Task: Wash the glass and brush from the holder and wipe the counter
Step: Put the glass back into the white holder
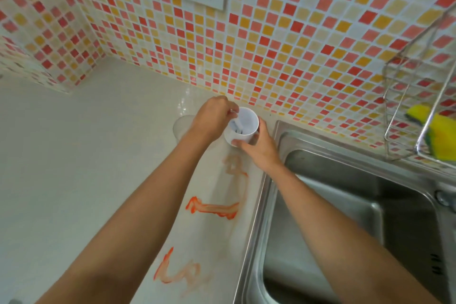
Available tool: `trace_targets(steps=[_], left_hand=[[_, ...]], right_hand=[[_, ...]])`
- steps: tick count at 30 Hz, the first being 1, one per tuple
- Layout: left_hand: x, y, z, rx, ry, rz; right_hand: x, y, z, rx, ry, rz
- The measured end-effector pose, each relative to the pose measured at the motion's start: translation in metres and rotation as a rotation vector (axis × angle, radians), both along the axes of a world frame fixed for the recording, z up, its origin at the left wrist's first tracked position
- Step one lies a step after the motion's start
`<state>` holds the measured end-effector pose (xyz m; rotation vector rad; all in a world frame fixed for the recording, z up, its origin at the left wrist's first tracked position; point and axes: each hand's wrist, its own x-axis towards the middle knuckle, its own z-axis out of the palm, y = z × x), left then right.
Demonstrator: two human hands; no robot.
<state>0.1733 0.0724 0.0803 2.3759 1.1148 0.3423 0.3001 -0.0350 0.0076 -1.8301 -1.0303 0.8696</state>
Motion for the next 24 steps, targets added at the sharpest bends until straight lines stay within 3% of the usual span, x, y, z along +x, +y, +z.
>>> trace_targets(steps=[11, 24], left_hand=[[0.006, 0.001, 0.008, 0.101, 0.160, -0.193], [0.019, -0.005, -0.002, 0.048, 0.116, -0.167]], right_hand=[[-0.002, 0.001, 0.000, -0.029, -0.001, 0.006], [-0.001, 0.003, -0.001, -0.069, -0.036, 0.009]])
